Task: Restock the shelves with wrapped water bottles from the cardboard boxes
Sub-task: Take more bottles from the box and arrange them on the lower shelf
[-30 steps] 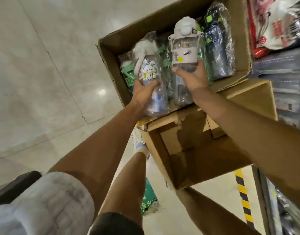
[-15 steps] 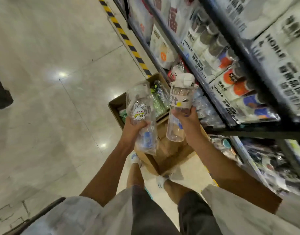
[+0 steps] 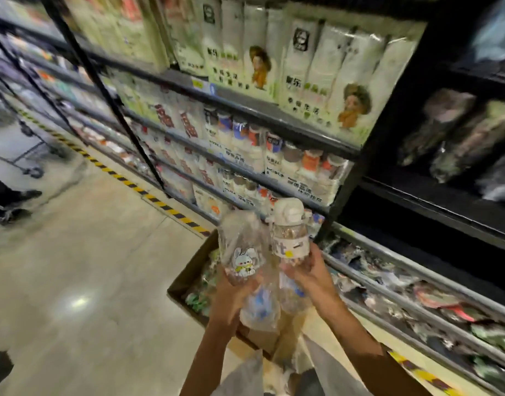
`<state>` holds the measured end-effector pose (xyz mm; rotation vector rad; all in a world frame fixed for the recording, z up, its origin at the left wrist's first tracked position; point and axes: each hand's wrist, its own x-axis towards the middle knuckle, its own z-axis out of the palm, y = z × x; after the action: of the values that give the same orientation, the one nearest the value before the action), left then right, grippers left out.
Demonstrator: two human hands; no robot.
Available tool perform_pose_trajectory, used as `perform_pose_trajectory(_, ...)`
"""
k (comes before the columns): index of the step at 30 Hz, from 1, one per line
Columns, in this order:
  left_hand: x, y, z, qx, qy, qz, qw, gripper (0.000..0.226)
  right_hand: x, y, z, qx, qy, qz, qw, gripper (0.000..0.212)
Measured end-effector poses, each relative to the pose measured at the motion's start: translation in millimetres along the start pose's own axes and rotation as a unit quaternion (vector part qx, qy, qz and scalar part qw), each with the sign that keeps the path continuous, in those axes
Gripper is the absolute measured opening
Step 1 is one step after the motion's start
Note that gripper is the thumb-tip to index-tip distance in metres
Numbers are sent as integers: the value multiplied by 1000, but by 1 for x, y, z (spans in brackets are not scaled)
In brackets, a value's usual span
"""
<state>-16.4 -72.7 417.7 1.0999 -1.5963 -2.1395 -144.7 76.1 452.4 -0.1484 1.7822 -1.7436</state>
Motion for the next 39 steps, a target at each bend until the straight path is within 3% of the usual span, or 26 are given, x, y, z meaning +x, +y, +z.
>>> perform_pose_trajectory(3, -26, -2, 20, 25, -51, -32, 998, 109, -53, -4, -26, 22, 64, -25, 997, 65)
perform_pose_trajectory(4, -36, -3, 28, 28, -69, -37, 997, 111, -70, -4, -35, 34, 80, -36, 996, 59)
perform_pose_trajectory(7, -62, -16, 53, 34, -143, -21, 989, 96, -118, 5, -67, 58, 130, -60, 988, 58)
perform_pose_trajectory(12, -110, -33, 102, 27, -250, -5, 968, 84, -191, 12, -121, 83, 218, -80, 969, 85)
perform_pose_trajectory(18, -170, -39, 167, 48, -371, -47, 926, 90, -263, 22, -184, 102, 297, -111, 943, 76)
perform_pose_trajectory(22, -211, -55, 221, 98, -399, -12, 912, 93, -310, 29, -235, 119, 335, -125, 926, 70)
perform_pose_trajectory(31, -303, -109, 378, 158, -452, 19, 877, 137, -414, 49, -378, 130, 369, -151, 908, 68)
perform_pose_trajectory(39, -352, -129, 504, 173, -448, 16, 877, 111, -461, 54, -489, 151, 382, -155, 899, 59)
